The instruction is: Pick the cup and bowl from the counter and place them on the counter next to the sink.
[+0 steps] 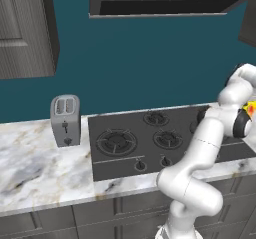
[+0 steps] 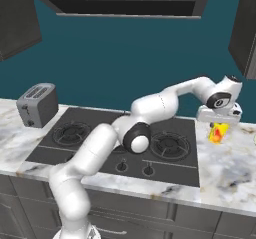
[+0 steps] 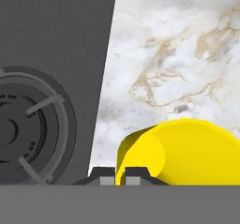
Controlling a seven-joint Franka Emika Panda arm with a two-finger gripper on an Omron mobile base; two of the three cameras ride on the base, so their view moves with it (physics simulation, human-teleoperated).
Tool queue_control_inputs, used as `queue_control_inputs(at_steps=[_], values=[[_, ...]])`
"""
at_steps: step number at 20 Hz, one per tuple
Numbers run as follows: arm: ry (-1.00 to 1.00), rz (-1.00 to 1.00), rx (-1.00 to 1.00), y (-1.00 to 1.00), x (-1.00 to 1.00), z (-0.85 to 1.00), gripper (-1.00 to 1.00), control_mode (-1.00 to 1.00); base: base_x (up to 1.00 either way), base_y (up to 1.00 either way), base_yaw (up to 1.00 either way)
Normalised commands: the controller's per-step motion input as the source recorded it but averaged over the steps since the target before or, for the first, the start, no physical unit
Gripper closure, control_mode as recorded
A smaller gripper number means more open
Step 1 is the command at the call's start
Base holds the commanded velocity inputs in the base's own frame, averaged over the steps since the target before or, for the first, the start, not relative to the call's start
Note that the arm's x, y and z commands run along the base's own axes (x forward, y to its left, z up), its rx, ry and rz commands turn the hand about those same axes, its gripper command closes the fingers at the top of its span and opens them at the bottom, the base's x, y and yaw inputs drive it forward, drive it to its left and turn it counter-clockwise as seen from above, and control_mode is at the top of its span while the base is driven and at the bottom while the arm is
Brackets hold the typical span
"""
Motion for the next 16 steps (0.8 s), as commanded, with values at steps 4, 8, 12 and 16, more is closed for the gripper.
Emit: queue_control_inputs(at_steps=[4,8,12,16], values=[[-0.1,0.0,-0.14,0.87,-0.08,0.08,1.0,-1.0,0.0,0.0,0.0],[-0.15,0.0,-0.17,0.98,-0.28,0.13,1.0,-1.0,0.0,0.0,0.0],[-0.18,0.0,-0.16,0.97,-0.4,0.31,1.0,-1.0,0.0,0.0,0.0],[-0.21,0.02,-0.14,1.0,-0.61,0.26,1.0,-1.0,0.0,0.0,0.0]])
